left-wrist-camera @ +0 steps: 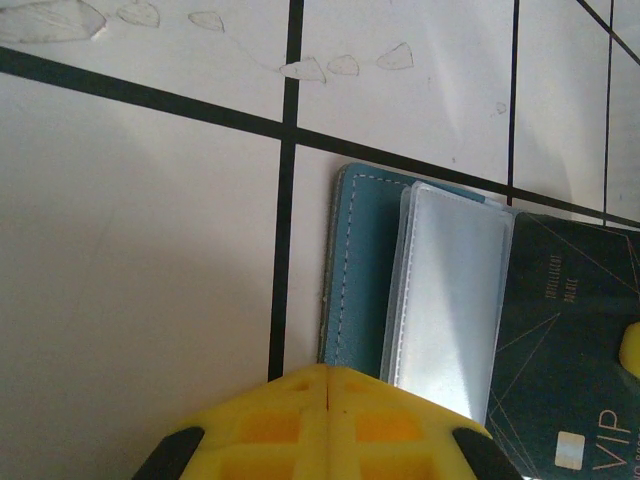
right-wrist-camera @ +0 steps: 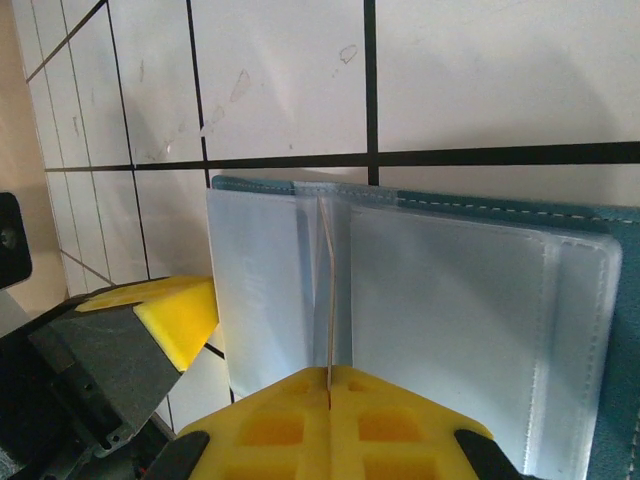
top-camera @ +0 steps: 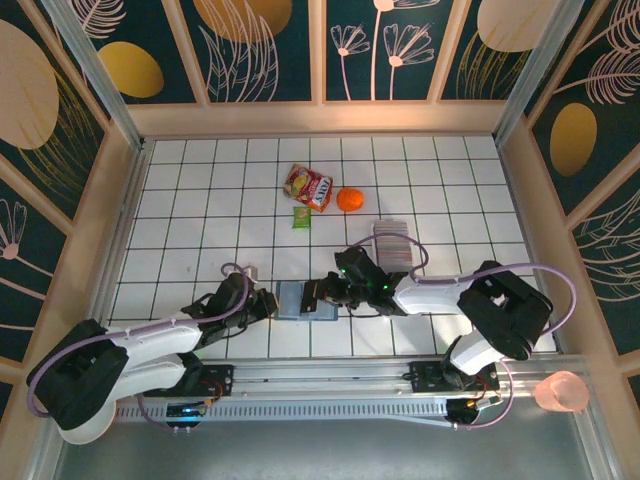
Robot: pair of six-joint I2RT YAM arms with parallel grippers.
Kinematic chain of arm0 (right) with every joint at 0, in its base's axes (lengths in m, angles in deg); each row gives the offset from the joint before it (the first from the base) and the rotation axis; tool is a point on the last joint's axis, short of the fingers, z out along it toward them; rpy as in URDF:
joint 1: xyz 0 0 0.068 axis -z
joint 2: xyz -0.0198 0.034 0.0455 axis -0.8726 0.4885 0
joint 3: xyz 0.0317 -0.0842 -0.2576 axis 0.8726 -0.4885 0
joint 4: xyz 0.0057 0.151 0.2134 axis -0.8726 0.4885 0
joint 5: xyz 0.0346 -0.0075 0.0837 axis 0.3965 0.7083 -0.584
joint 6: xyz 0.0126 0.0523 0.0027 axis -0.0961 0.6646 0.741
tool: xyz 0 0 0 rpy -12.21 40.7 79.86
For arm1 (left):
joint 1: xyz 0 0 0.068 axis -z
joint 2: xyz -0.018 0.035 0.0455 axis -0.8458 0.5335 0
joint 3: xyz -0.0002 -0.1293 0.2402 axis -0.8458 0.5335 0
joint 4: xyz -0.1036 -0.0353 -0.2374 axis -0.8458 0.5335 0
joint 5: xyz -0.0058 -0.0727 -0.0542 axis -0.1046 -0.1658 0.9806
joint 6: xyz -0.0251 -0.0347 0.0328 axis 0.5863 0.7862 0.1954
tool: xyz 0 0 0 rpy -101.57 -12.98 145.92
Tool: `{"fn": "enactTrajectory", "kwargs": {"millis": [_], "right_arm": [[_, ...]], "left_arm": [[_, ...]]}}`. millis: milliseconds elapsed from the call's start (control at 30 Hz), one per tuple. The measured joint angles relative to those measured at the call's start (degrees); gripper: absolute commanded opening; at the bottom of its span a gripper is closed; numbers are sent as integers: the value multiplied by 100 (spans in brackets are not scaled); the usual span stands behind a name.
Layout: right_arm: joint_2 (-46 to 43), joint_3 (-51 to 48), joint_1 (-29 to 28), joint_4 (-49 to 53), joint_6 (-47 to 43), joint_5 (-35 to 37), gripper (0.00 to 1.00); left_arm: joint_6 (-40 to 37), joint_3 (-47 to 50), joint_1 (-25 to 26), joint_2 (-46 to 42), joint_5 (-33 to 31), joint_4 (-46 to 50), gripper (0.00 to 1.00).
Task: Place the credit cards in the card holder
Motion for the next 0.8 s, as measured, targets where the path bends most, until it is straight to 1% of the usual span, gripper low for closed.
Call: {"fn": "enactTrajectory", "kwargs": {"millis": [433,800], "right_arm": [[42,0,-35,-13,-122,-31,0],[153,0,-63,-243,-72,-160,0]], "left_arm": [[0,-2,0,37,0,-52,5],[0,-2,0,44,-2,-61,5]]}}
